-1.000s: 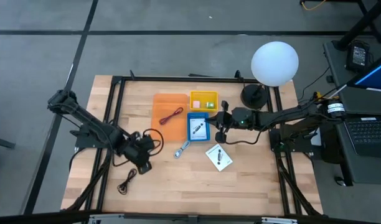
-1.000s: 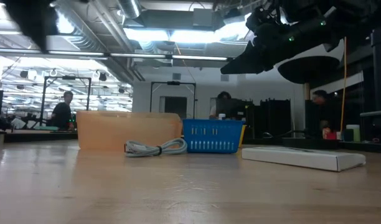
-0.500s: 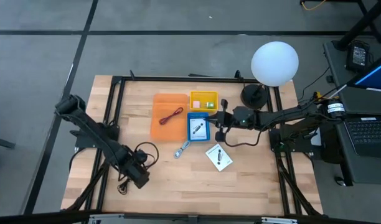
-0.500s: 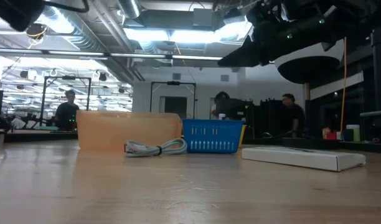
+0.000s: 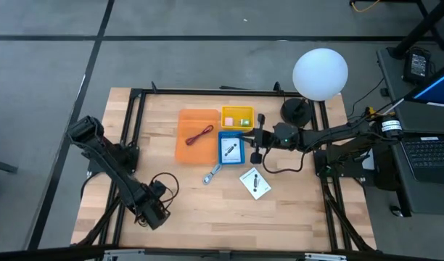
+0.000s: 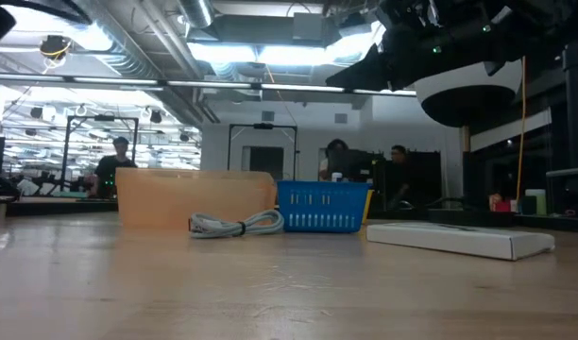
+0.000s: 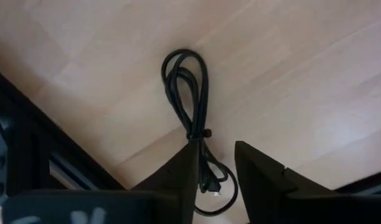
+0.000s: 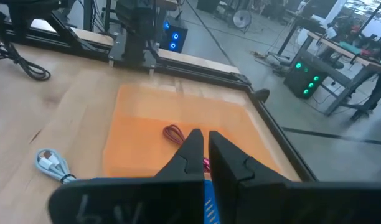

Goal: Pick and place items into bin
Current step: Put the black charger cable into the orange bin

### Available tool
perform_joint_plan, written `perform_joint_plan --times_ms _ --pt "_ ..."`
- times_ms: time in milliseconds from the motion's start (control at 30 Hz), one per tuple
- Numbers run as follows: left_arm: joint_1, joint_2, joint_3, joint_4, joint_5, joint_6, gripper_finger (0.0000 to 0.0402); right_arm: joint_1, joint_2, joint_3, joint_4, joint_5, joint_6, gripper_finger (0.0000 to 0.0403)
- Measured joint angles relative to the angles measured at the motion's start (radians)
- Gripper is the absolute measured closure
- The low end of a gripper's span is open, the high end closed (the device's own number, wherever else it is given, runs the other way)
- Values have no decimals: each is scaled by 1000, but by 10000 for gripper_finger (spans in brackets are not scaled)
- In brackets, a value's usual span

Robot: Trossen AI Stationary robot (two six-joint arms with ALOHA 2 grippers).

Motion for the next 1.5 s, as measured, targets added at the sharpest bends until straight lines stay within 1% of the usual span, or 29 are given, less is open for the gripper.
perform_joint_plan --times_ms 200,333,567,767,867,933,1000,1100,1300,1433,1500 --pt "-30 42 0 5 2 -36 265 0 0 0 1 0 0 395" --pt "-31 83 0 10 3 -40 250 0 0 0 0 0 0 395" --pt "-31 148 0 18 5 -38 245 0 0 0 0 0 1 395" --pt "-31 185 0 19 24 -45 252 0 0 0 -1 0 3 395" --pt "-31 199 0 19 75 -33 260 0 0 0 -1 0 4 395" --pt "-31 206 0 19 120 6 268 0 0 0 -1 0 4 395" --pt "-31 209 0 19 139 43 280 0 0 0 -1 0 4 395" --pt "-29 209 0 20 123 85 310 0 0 0 -1 0 4 396" --pt "-27 209 0 20 122 148 385 0 0 0 -1 0 4 396" --pt "-32 207 0 19 109 188 387 0 0 0 -1 0 4 396" --pt "-36 207 0 19 86 216 386 0 0 0 -1 0 4 396"
